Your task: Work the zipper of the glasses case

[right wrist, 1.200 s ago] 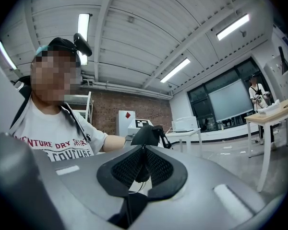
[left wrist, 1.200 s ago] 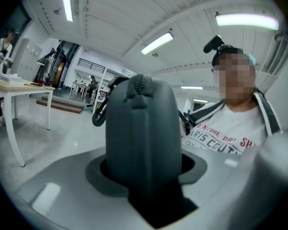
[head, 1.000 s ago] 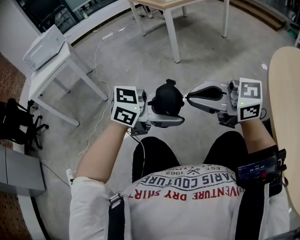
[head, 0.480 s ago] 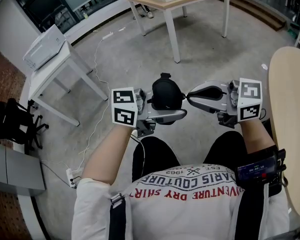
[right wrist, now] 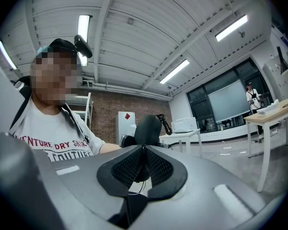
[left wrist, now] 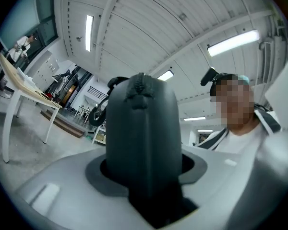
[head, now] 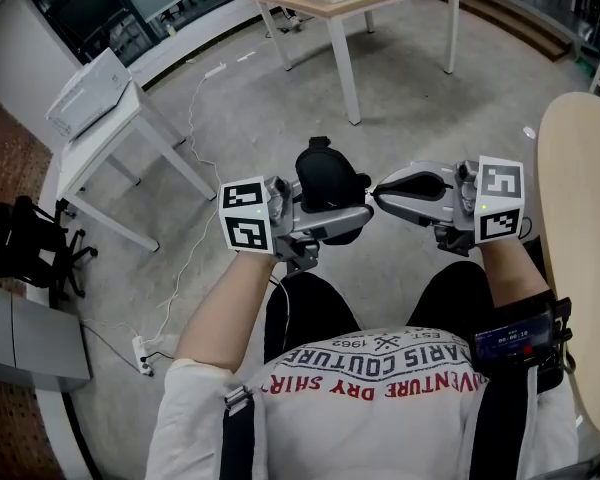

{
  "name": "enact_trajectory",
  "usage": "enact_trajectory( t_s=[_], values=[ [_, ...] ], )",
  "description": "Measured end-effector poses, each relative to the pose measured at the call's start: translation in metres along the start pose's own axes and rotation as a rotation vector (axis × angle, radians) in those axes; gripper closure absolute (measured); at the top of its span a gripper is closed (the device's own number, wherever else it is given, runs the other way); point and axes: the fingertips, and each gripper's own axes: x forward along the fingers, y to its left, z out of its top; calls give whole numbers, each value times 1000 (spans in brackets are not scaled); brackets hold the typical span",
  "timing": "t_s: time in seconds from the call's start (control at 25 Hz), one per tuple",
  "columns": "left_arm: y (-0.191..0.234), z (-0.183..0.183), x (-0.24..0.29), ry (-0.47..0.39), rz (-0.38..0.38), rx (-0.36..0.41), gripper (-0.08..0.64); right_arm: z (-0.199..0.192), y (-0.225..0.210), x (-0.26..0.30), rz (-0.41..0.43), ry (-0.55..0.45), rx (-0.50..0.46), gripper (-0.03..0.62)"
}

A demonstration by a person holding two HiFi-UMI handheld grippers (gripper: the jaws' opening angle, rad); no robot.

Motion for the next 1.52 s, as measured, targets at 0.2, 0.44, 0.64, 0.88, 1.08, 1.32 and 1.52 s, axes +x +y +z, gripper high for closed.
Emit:
enact_trajectory(
  t_s=[0.2, 0.44, 0.64, 0.88, 1.08, 1.32, 1.52],
  values=[
    [0, 8, -1, -61, 15, 1, 318, -1, 1, 0, 2, -3, 6, 573],
    [5, 22, -8, -174, 32, -23, 318, -6, 0, 2, 5, 3, 16, 573],
    [8, 27, -12, -243, 47, -29, 318, -10, -2, 2, -1, 1, 25, 572],
    [13, 41, -22, -363, 75, -53, 318, -16, -2, 2, -4, 0, 32, 572],
    [17, 47, -28, -433, 101, -65, 318, -17, -3, 1, -3, -17, 39, 572],
    [18, 57, -37, -511, 118, -90, 318, -15, -3, 3, -3, -27, 39, 572],
    [22, 65, -45, -570, 158, -98, 318, -14, -6, 6, -10, -71, 70, 572]
  ],
)
